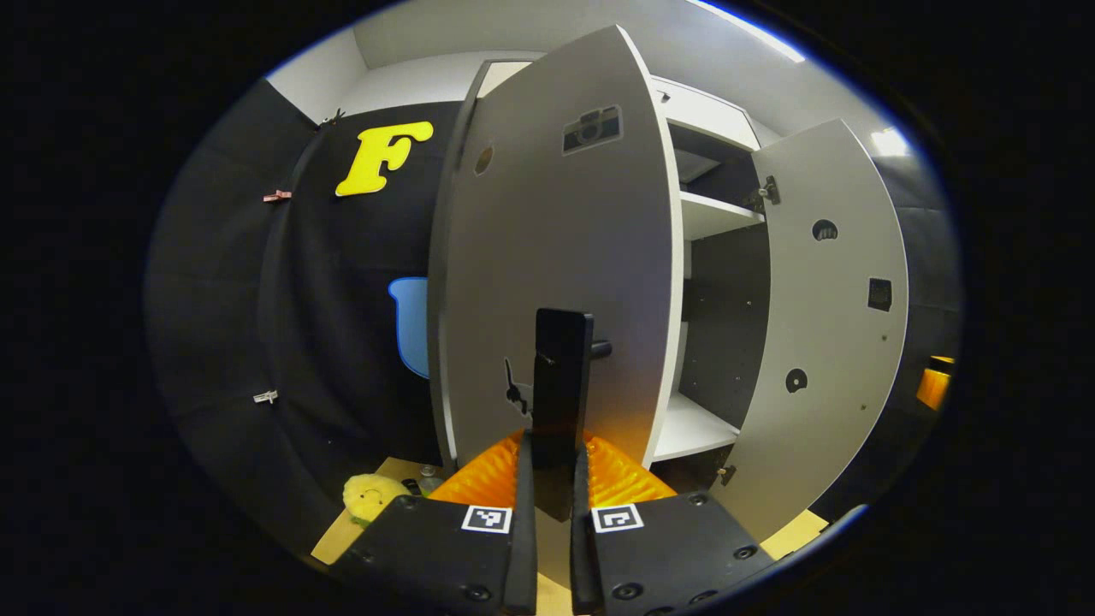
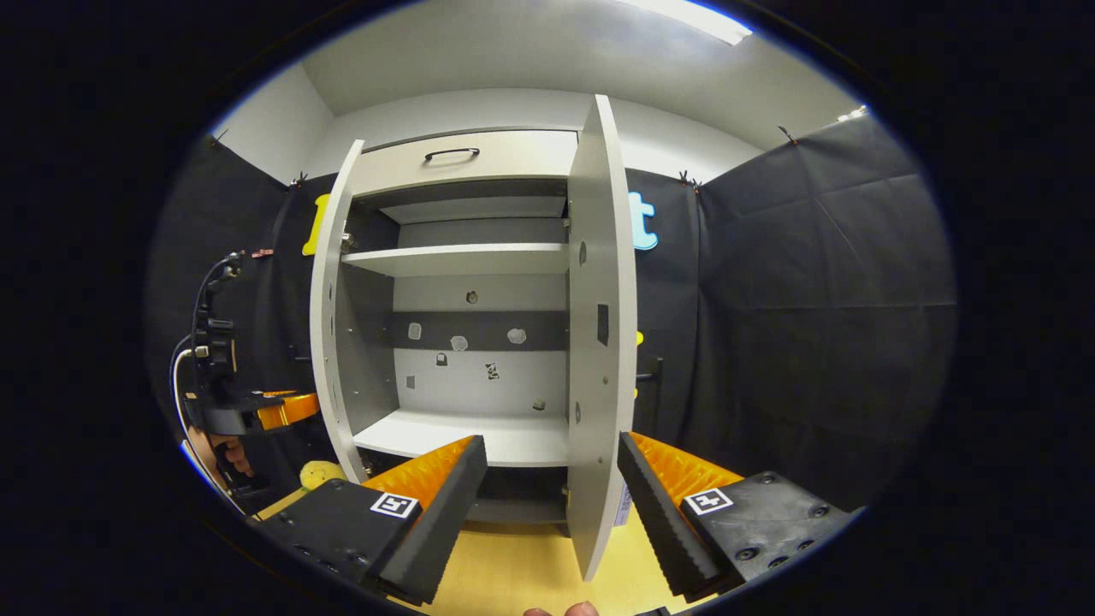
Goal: Open the right door of the double-door shoe cabinet with the right hand, and open the left door with the left hand.
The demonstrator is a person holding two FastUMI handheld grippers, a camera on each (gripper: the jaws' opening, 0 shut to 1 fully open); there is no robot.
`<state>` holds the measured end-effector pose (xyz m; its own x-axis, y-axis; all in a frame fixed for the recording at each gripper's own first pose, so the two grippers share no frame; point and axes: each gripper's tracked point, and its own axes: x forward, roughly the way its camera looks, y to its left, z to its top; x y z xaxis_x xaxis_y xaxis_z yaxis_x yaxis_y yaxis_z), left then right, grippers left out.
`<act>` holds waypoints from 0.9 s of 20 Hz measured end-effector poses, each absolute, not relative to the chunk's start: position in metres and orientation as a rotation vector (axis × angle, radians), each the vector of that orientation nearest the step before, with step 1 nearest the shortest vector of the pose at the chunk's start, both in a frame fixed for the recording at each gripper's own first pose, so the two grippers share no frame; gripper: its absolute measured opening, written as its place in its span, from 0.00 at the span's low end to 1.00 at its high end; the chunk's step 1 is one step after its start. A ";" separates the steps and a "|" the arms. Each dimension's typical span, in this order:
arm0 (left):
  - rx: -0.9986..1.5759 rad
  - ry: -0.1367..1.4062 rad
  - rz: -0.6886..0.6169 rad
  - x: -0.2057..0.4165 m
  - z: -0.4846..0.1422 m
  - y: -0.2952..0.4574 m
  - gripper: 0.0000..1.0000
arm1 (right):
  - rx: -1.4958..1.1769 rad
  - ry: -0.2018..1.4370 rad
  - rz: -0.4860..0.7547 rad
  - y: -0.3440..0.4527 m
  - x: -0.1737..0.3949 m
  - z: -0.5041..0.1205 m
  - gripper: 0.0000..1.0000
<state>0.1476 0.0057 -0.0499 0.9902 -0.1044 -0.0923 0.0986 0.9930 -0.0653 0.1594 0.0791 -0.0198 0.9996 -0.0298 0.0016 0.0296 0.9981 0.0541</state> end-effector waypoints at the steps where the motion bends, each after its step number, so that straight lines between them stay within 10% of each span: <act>1: -0.063 0.095 -0.106 0.146 -0.052 0.009 0.20 | 0.061 0.004 -0.032 0.082 0.159 -0.023 0.97; 18: -0.091 0.078 -0.082 0.122 -0.055 0.084 0.16 | 0.076 -0.013 -0.012 0.138 0.157 -0.021 0.97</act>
